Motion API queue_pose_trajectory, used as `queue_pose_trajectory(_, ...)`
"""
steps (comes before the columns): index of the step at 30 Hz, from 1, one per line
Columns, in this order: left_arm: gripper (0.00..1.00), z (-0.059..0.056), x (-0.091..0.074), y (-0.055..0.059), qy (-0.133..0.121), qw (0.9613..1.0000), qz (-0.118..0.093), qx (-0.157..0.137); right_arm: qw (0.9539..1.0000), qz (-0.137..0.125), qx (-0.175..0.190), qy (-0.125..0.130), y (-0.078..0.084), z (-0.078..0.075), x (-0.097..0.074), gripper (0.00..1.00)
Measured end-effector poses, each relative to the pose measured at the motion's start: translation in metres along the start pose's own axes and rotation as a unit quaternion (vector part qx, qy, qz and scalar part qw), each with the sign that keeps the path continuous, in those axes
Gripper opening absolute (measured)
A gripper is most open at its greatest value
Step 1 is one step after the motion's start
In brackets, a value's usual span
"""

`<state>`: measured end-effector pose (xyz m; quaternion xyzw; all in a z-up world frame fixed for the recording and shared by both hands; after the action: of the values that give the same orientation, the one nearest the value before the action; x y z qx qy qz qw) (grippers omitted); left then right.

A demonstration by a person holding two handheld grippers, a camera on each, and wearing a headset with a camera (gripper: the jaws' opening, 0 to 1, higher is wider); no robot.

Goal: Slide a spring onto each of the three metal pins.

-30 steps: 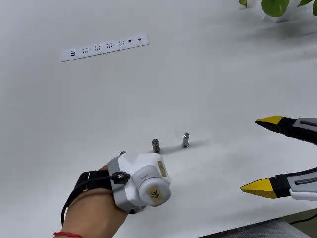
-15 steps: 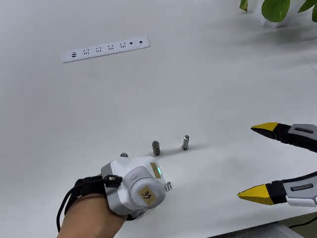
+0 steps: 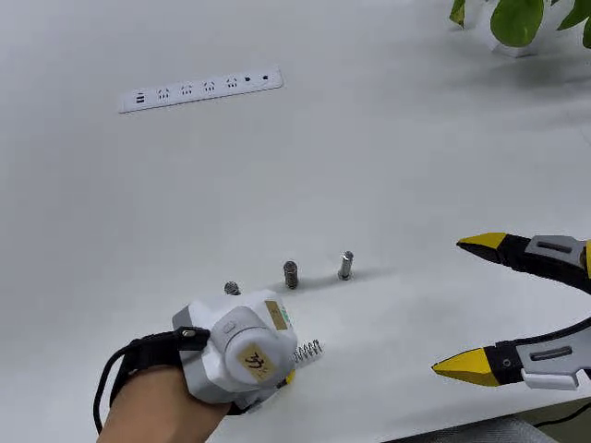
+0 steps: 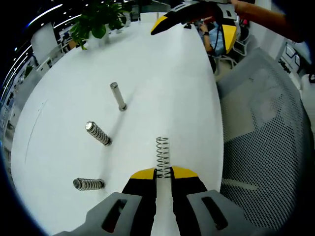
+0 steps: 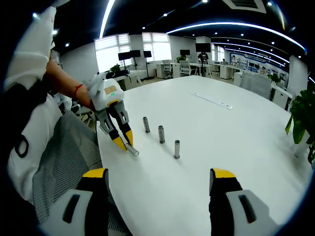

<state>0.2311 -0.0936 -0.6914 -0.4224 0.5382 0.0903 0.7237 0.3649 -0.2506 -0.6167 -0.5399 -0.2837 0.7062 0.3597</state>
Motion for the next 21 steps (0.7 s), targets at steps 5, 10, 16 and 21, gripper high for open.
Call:
queue_pose_trajectory(5,0.1,-0.001,-0.015,-0.009,-0.006,0.9989,-0.04,-0.023,0.9999,-0.004,-0.006,-0.009,-0.011,0.007,0.0,0.83)
queue_pose_trajectory(10,0.1,0.002,-0.035,-0.02,-0.021,0.994,-0.092,-0.055,0.9996,-0.018,0.001,-0.023,-0.029,0.018,0.001,0.77)
queue_pose_trajectory(16,0.1,0.01,-0.062,-0.038,-0.043,0.9832,-0.157,-0.083,0.9975,-0.048,0.027,-0.045,-0.056,0.034,0.008,0.72)
queue_pose_trajectory(21,0.1,0.013,-0.083,-0.053,-0.06,0.9705,-0.212,-0.098,0.9927,-0.08,0.066,-0.061,-0.077,0.045,0.016,0.63)
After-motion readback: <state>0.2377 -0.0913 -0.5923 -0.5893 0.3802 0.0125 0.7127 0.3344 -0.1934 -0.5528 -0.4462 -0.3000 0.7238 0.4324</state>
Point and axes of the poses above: the centre of the closed fingertips' face, and the gripper's own axes: x roughly forward along the fingers, z roughly to its left, y roughly out of its underside, the point moved 5 cm from there along -x, roughly backward along the fingers, and after that the axes turned 12 degrees about x, right-handed, at the moved point
